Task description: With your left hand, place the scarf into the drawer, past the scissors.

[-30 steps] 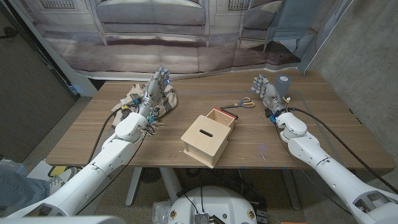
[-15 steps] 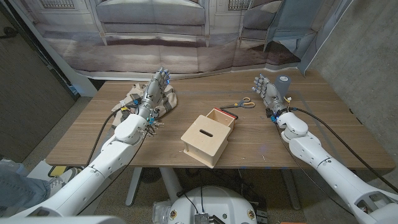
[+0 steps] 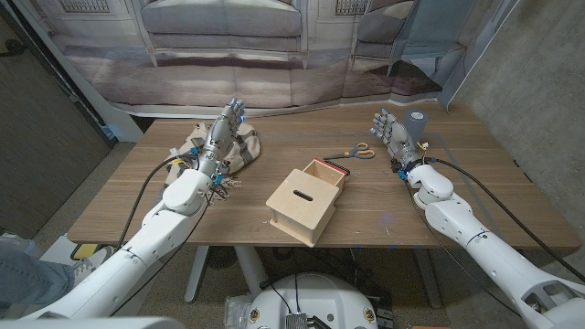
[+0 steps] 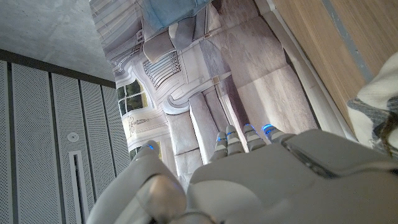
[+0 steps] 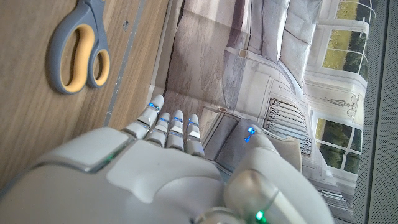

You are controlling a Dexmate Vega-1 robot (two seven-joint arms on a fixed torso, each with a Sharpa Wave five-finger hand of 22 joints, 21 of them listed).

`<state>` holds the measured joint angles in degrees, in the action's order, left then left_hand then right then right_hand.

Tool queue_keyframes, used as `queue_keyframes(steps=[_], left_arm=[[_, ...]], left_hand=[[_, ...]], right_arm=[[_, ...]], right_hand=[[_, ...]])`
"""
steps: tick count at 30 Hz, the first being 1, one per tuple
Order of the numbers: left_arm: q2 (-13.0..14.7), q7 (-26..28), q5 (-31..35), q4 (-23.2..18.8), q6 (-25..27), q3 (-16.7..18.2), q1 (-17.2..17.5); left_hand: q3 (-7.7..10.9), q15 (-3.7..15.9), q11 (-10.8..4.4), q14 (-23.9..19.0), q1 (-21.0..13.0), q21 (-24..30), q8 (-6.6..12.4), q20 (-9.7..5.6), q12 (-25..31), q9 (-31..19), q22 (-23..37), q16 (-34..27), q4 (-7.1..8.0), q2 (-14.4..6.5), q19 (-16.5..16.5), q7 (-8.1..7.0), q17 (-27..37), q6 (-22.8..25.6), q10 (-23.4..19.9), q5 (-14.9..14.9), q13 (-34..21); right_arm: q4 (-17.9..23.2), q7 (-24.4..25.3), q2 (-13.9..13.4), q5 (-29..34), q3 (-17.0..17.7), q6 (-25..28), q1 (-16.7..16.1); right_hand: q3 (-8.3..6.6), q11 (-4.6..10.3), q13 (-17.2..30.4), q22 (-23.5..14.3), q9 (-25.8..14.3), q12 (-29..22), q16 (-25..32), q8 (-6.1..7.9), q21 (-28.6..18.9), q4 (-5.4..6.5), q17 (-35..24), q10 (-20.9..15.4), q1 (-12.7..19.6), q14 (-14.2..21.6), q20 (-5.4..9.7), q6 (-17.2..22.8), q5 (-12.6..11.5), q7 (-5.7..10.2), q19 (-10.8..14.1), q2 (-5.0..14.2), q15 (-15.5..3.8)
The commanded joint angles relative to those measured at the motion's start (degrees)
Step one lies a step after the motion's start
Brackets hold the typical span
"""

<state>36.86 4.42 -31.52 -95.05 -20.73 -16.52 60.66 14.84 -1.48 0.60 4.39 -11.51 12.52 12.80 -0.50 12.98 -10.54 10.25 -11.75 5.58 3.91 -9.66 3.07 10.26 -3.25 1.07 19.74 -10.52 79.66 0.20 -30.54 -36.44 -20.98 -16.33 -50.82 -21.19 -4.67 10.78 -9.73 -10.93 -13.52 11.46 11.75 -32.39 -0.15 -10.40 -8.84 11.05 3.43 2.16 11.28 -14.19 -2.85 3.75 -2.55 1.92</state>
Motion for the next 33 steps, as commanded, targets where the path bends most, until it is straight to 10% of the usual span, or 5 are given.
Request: queue_keyframes(steps=[1,33], left_arm=[[0.99,-0.03,0.27,-0.72,-0.61,1.2,1.13],[2.55,2.16,2.74,-5.28,-3.01,4.85,5.72]], left_hand=[[0.1,0.31,0.14,-0.21,-0.73,0.04,-0.08,0.23,0.35,-0.07,0.2,0.19,-0.21,0.0,0.11,0.14,0.19,0.44,-0.52,0.26,-0.15],[-0.19,0.37,0.17,-0.83,-1.18,-0.07,-0.21,0.2,0.24,-0.08,0.19,0.29,-0.36,-0.13,0.55,0.0,0.18,1.28,-1.43,0.31,-0.16]], right_arm=[[-1.26,-0.58,0.78,0.38,-0.42,-1.16,0.68],[-1.84,-1.48,1.13,0.3,-0.74,-1.3,1.56]], right_hand=[[0.13,0.19,0.12,-0.18,-0.15,-0.31,0.08,0.06,0.44,-0.43,-0.1,-1.15,0.19,0.54,0.02,0.73,0.04,0.19,0.41,0.27,-0.56],[0.39,0.23,0.1,-0.2,-0.14,-0.15,-0.09,0.05,1.33,-0.68,-0.12,-1.3,0.14,0.79,0.17,1.23,0.19,0.14,0.75,0.24,-0.55]])
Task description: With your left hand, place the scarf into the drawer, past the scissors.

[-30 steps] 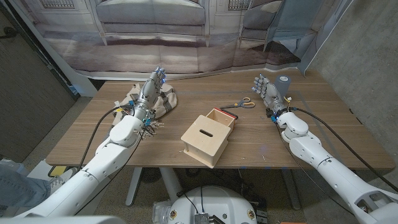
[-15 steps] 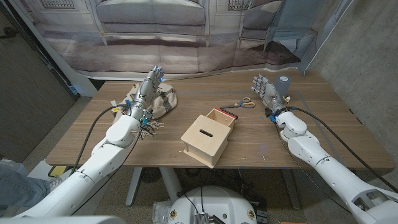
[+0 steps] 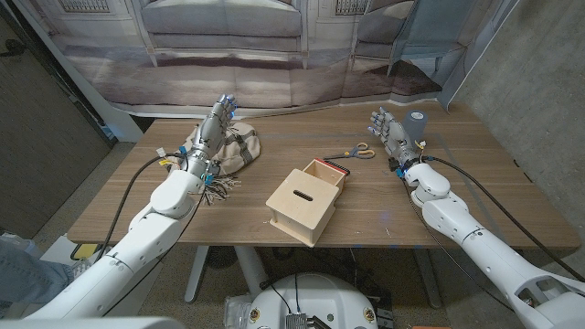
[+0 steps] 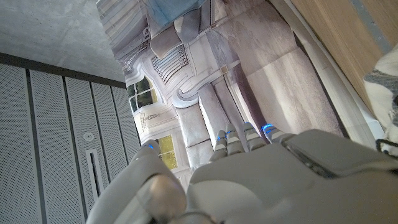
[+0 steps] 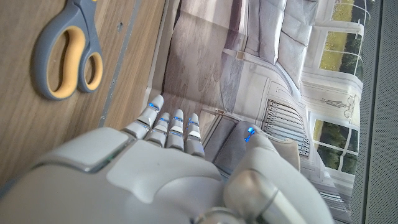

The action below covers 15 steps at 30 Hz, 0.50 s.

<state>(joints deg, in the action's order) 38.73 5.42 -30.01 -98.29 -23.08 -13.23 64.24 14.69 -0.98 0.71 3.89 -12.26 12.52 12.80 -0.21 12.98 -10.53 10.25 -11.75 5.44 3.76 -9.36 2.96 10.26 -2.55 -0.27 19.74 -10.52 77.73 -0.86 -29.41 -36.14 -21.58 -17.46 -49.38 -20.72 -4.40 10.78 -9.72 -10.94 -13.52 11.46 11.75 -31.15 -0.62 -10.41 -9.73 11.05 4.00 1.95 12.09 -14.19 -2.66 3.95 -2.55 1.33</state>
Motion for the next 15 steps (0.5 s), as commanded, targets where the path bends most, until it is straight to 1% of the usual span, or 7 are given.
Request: queue_keyframes(steps=[1,4,9,15], left_arm=[[0.82,1.5,1.73,-2.28,-0.71,1.74,2.41],[0.84,2.09,1.92,-3.0,-0.59,2.2,3.13],[1.3,3.81,3.73,-4.36,0.23,3.03,4.22],[1.35,3.41,3.78,-4.43,-0.07,3.48,4.41]], left_hand=[[-0.06,-0.14,0.06,-0.38,-0.45,-0.07,-0.22,-0.1,0.22,-0.09,0.19,0.28,-0.23,0.01,0.26,0.11,0.18,0.58,-0.07,0.31,-0.16],[-0.1,-0.13,0.28,-0.41,-0.49,-0.1,-0.22,-0.09,0.21,-0.09,0.19,0.3,-0.24,0.0,0.29,0.12,0.18,0.74,-0.18,0.31,-0.16],[-0.15,-0.05,0.08,-0.64,-0.54,-0.1,-0.24,-0.06,0.14,-0.09,0.19,0.26,-0.26,-0.01,0.38,0.06,0.18,0.84,-0.19,0.32,-0.16],[-0.25,0.13,-0.03,-0.84,-0.63,-0.12,-0.29,-0.08,0.13,-0.09,0.18,0.26,-0.29,-0.01,0.48,0.06,0.19,0.98,-0.43,0.33,-0.17]], right_arm=[[0.2,-0.3,0.03,-0.1,-0.1,-0.03,0.07],[-0.12,-0.65,0.18,-0.29,-0.12,-0.21,0.17],[-0.57,-0.85,0.55,-0.52,-0.18,-0.28,0.43],[-0.72,-1.32,0.23,-0.13,-0.47,-0.22,0.6]], right_hand=[[-0.08,-0.04,0.1,-0.2,-0.14,-0.15,-0.1,0.05,0.11,-0.22,-0.12,-0.44,0.15,0.22,0.39,0.43,0.19,-0.05,0.58,0.25,0.06],[-0.08,-0.06,0.1,-0.2,-0.14,-0.14,-0.08,0.02,0.17,-0.24,-0.12,-0.45,0.16,0.3,0.39,0.39,0.2,-0.02,0.61,0.27,0.07],[-0.07,-0.07,0.1,-0.21,-0.14,-0.12,-0.1,0.02,0.31,-0.3,-0.11,-0.5,0.2,0.36,0.35,0.44,0.21,-0.03,0.65,0.3,0.04],[-0.06,-0.11,0.1,-0.21,-0.14,-0.11,-0.11,0.0,0.46,-0.34,-0.12,-0.56,0.21,0.43,0.34,0.48,0.22,0.0,0.72,0.36,0.0]])
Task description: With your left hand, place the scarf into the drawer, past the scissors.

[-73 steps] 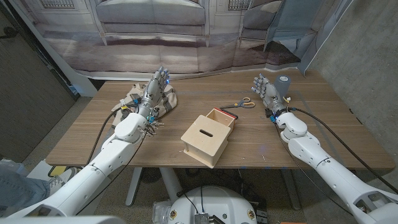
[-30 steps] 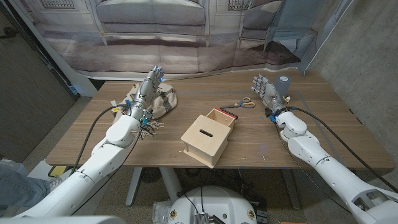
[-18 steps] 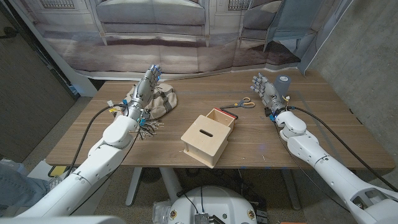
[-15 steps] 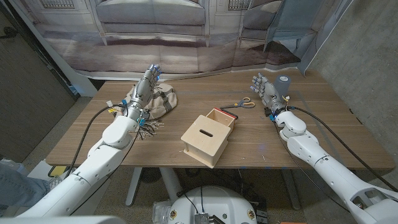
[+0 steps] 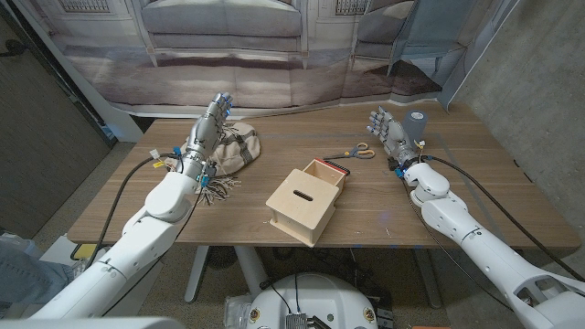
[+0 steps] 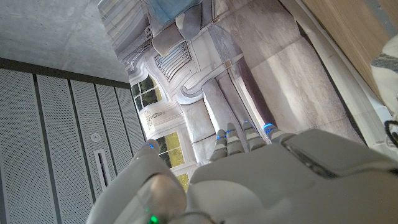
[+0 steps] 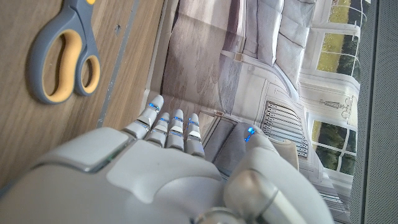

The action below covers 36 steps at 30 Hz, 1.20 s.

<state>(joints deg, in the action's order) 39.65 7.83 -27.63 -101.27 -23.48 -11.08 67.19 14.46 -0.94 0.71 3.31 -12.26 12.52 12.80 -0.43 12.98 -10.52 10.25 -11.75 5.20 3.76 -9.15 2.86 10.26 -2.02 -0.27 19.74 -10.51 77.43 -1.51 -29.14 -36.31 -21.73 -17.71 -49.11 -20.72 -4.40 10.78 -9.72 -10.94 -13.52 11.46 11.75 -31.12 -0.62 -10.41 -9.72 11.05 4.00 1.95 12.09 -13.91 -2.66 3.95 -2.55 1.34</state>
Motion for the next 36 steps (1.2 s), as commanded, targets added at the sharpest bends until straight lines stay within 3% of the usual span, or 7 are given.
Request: queue_keyframes(steps=[1,18,36], left_arm=[[0.51,1.13,1.71,-1.58,0.33,1.44,1.52],[-1.5,3.37,5.58,-1.0,-4.67,3.5,3.51],[-1.42,6.91,11.4,-3.78,-3.48,7.13,7.1]], left_hand=[[-0.02,0.09,-0.02,-0.28,-0.64,-0.13,-0.3,0.13,0.12,-0.1,0.18,0.26,-0.05,-0.01,0.28,0.14,0.19,0.46,-0.46,0.34,-0.17],[-0.27,0.42,-0.23,-1.2,-0.96,-0.06,-0.11,-0.18,0.23,-0.11,0.15,0.14,-0.17,-0.03,0.98,-0.18,0.19,1.72,-1.53,0.43,-0.18],[-0.51,0.75,-0.63,-2.07,-1.35,-0.1,0.15,-0.21,0.27,-0.12,0.11,0.1,-0.32,-0.06,1.51,-0.4,0.18,3.25,-2.52,0.61,-0.19]], right_arm=[[-0.14,-0.38,-0.07,-0.06,-0.26,0.33,0.21],[1.22,0.11,-0.59,-0.1,-0.06,0.66,-0.67],[1.12,-0.15,-0.31,0.3,-0.46,0.73,0.31]], right_hand=[[-0.05,-0.08,0.1,-0.21,-0.14,-0.11,-0.12,-0.01,0.46,-0.35,-0.12,-0.58,0.21,0.41,0.33,0.49,-0.05,0.0,0.75,0.37,0.0],[0.02,-0.15,0.1,-0.23,-0.14,-0.06,-0.14,-0.05,0.86,-0.43,-0.14,-0.71,0.18,0.57,0.27,0.57,0.01,0.07,0.95,0.48,0.06],[0.08,-0.04,0.1,-0.24,-0.14,0.03,-0.23,-0.11,1.28,-0.54,-0.14,-0.73,0.2,0.58,0.33,0.61,0.06,0.14,1.17,0.58,0.0]])
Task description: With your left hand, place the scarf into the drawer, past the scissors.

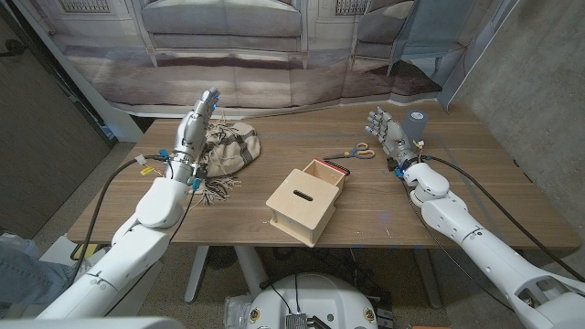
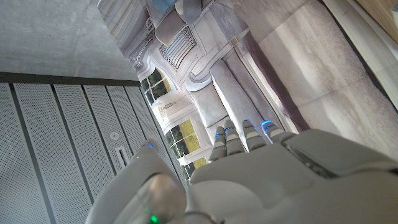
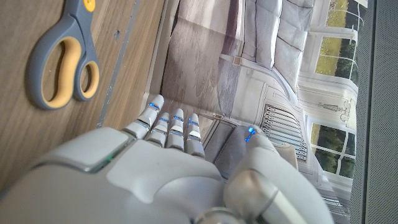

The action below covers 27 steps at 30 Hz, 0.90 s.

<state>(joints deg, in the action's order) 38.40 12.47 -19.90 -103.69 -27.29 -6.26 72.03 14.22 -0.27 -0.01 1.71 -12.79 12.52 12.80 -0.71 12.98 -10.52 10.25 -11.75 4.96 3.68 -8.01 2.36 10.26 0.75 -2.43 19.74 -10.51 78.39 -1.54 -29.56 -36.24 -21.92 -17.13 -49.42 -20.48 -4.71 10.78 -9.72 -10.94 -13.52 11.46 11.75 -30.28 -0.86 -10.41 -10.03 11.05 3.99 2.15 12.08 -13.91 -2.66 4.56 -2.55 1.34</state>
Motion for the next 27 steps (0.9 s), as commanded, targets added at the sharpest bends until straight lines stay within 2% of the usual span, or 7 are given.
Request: queue_keyframes(steps=[1,10,27], left_arm=[[-0.19,2.39,3.85,-1.43,0.35,2.55,2.44],[-0.72,3.15,5.17,-1.64,0.51,3.93,3.29],[0.13,3.63,6.49,-4.57,3.69,7.5,6.56]], left_hand=[[-0.28,0.08,0.05,-0.48,-0.84,-0.11,0.14,0.08,0.27,-0.12,0.11,0.11,-0.09,0.01,0.39,0.07,0.18,0.52,-0.41,0.62,-0.19],[-0.38,0.24,-0.09,-0.94,-1.04,-0.17,0.11,0.27,0.28,-0.13,0.1,0.08,-0.16,-0.03,0.51,0.04,0.18,0.89,-0.87,0.72,-0.2],[-0.53,0.38,-0.2,-1.32,-1.39,-0.23,0.08,0.44,0.11,-0.14,0.1,0.17,-0.28,-0.12,0.81,0.05,0.18,1.57,-1.17,0.91,-0.2]], right_arm=[[0.28,0.03,0.14,0.14,-0.22,0.3,0.58],[0.08,-0.14,0.21,0.15,-0.26,0.1,0.61],[0.37,0.0,0.09,0.24,-0.41,0.43,0.35]], right_hand=[[-0.16,0.26,0.1,-0.24,-0.14,0.03,-0.25,-0.12,0.47,-0.31,-0.14,-0.44,0.2,0.55,0.14,0.6,0.06,0.18,0.57,0.59,0.02],[-0.11,0.25,0.1,-0.25,-0.14,0.07,-0.24,-0.15,0.71,-0.34,-0.16,-0.47,0.15,0.66,0.14,0.61,0.09,0.14,0.7,0.65,0.04],[-0.03,0.26,0.1,-0.26,-0.15,0.11,-0.28,-0.18,1.1,-0.44,-0.16,-0.58,0.14,0.73,0.12,0.66,0.13,0.17,0.87,0.72,-0.02]])
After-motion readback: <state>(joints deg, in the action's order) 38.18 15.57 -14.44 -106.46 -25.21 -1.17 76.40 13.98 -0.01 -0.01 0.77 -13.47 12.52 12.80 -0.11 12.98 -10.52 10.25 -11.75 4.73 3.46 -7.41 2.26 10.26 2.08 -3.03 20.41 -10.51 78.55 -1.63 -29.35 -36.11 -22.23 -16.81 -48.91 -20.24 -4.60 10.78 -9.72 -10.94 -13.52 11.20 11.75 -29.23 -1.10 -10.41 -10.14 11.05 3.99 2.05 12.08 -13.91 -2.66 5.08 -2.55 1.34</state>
